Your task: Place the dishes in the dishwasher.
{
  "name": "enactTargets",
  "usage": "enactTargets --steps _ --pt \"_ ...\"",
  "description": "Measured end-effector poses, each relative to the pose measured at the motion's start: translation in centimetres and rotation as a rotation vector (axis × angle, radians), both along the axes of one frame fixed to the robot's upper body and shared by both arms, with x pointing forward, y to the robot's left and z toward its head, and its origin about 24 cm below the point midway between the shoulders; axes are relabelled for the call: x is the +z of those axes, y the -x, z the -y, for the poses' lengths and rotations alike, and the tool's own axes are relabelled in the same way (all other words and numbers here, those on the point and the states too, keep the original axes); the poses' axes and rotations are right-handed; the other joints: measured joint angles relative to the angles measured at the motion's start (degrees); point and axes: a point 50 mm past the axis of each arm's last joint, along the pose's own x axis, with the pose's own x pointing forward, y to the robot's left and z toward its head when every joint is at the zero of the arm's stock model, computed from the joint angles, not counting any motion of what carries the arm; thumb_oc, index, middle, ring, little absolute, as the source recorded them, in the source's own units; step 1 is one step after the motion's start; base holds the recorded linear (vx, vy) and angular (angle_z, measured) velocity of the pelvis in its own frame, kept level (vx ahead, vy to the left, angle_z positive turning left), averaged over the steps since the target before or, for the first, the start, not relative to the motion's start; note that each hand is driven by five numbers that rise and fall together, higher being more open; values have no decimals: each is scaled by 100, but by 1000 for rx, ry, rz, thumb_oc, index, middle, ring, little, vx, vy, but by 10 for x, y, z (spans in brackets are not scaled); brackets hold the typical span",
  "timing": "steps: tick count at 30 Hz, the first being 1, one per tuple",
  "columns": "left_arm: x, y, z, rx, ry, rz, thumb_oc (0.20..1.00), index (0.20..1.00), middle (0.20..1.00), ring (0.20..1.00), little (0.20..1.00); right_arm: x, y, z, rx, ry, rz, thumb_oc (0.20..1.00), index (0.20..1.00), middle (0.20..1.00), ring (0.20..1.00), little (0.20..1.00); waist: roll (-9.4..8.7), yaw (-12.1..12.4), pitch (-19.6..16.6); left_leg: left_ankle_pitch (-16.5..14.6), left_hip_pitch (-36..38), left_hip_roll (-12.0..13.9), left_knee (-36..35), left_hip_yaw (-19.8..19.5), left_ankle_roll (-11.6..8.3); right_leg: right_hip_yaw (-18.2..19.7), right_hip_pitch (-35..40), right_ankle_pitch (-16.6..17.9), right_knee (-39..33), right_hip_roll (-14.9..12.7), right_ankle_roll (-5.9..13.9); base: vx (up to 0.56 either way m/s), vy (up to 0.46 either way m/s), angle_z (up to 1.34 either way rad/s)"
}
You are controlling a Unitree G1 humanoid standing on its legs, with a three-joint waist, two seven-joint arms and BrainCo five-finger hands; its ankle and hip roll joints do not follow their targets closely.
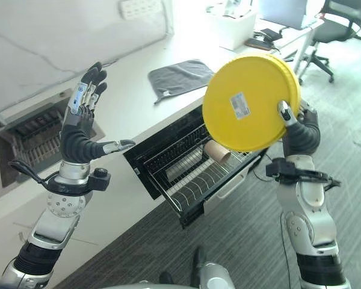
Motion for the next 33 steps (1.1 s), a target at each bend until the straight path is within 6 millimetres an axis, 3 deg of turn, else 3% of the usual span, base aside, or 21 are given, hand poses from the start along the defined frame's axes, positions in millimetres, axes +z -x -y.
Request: enactTargets --steps 1,2,5,7,9,11,13,14,16,17,18,19,20,21,22,24,28,29,30,31,33 --pt "4 2 0 1 3 17 1000 1000 1000 1000 1000 0 1 -1 1 22 3 200 200 200 200 200 57 31 -27 11 90 34 -129 -184 12 -8 143 180 -242 127 26 111 225 -9" --pt "9 4 2 -9 3 36 1000 1000 1000 1000 1000 0 2 0 -4 32 5 200 200 200 200 200 86 11 -44 83 191 109 -333 -238 -94 -20 184 304 -439 275 -87 91 193 -15" --pt "5 1 1 -2 -10 1 1000 1000 1000 1000 1000 1 4 6 -34 45 8 200 200 200 200 200 51 -69 -39 178 209 107 -314 -241 -129 25 406 565 -859 382 -53 28 101 -15" --pt "4 0 3 -19 -40 -10 1000 1000 1000 1000 1000 0 6 10 -54 42 4 200 200 200 200 200 -11 -60 -31 174 248 78 -299 -257 -122 43 425 617 -779 331 -114 -81 -139 10" --pt "6 -1 7 -47 -71 -8 1000 1000 1000 1000 1000 -1 6 11 -60 35 9 200 200 200 200 200 -44 -126 2 221 150 214 -203 -448 -102 383 167 347 -198 201 97 -126 -363 63" --pt "9 -6 14 -84 -121 -1 1000 1000 1000 1000 1000 -4 2 11 -56 33 0 200 200 200 200 200 -55 30 19 235 -32 348 -7 -575 -119 311 20 208 26 -661 593 -71 -463 56" --pt "6 -6 15 -93 -153 -14 1000 1000 1000 1000 1000 -6 0 2 -20 46 0 200 200 200 200 200 -75 181 10 267 -15 414 26 -613 -187 354 335 620 -757 -1430 940 -58 -478 11" --pt "6 -7 13 -88 -181 -16 1000 1000 1000 1000 1000 -10 -3 -8 10 44 -2 200 200 200 200 200 -81 237 15 305 -17 561 24 -716 -358 509 530 1082 -1459 -1708 1151 -148 -691 14" --pt "5 -8 10 -80 -201 -22 1000 1000 1000 1000 1000 -13 -4 -13 32 39 -13 200 200 200 200 200 -130 262 8 450 -16 861 15 -777 -653 484 676 1486 -1746 -1643 1176 -159 -689 14" --pt "4 -11 5 -57 -197 -34 1000 1000 1000 1000 1000 -14 -5 -11 32 51 -24 200 200 200 200 200 -224 309 -9 486 12 1105 73 -710 -867 -20 838 1681 -1691 -1358 1282 -121 -540 -25" --pt "-9 -6 -9 -20 -99 -93 1000 1000 1000 1000 1000 -11 -7 -12 48 73 -18 200 200 200 200 200 -89 440 -26 570 241 1529 -79 -489 -1143 -401 971 1497 -1728 -729 852 -138 -519 -30" --pt "-25 -5 -9 -19 -30 -173 1000 1000 1000 1000 1000 -5 -7 -9 38 105 -8 200 200 200 200 200 263 392 -26 777 158 1859 -107 -390 -981 -414 965 1313 -1721 -324 771 -152 -436 -25" --pt "-35 -7 -8 -24 28 -226 1000 1000 1000 1000 1000 -2 -7 -5 23 137 -13 200 200 200 200 200 368 343 -19 1055 56 1999 -52 -360 -782 -468 935 1248 -1720 -185 642 -128 -258 7" --pt "-48 -7 -11 -21 121 -290 1000 1000 1000 1000 1000 -2 -8 -4 5 169 -26 200 200 200 200 200 359 358 -14 1582 -41 2048 7 -189 -718 -480 933 1179 -1720 -140 484 -95 -136 20" --pt "-61 -8 -16 -10 207 -350 1000 1000 1000 1000 1000 -2 -8 -4 -8 194 -26 200 200 200 200 200 332 315 -10 2005 -92 2118 -51 -52 -795 -626 1009 1131 -1723 -155 410 -78 -43 35" --pt "-79 1 -36 75 291 -407 1000 1000 1000 1000 1000 0 -7 -2 -27 226 -17 200 200 200 200 200 290 249 -13 1906 -128 2066 -206 185 -1065 -801 1076 1022 -1752 -87 281 -54 57 33" --pt "-105 21 -80 304 320 -472 1000 1000 1000 1000 1000 3 1 16 -110 249 -12 200 200 200 200 200 435 262 -109 1881 -122 1971 -313 -160 -1069 -897 1143 1064 -1720 -17 341 14 114 18" --pt "-111 26 -84 334 321 -498 1000 1000 1000 1000 1000 2 3 20 -125 250 -14 200 200 200 200 200 507 269 -174 1363 -116 1904 -289 -149 -1233 -937 1156 1119 -1719 -58 471 42 161 33" --pt "-115 29 -87 347 315 -517 1000 1000 1000 1000 1000 0 3 18 -125 256 -15 200 200 200 200 200 444 308 -179 1131 -126 1832 -290 -184 -1359 -940 1145 1181 -1719 -151 563 42 152 35" --pt "-123 32 -92 368 291 -553 1000 1000 1000 1000 1000 -7 3 14 -114 251 -29 200 200 200 200 200 223 354 -218 1079 -140 1619 -292 -240 -1273 -922 1159 1235 -1719 -375 644 33 138 33" --pt "-147 41 -105 426 254 -667 1000 1000 1000 1000 1000 -11 3 9 -95 285 -41 200 200 200 200 200 -12 437 -344 977 -132 1291 -294 -318 -1121 -872 1266 1235 -1721 -680 718 29 94 41"
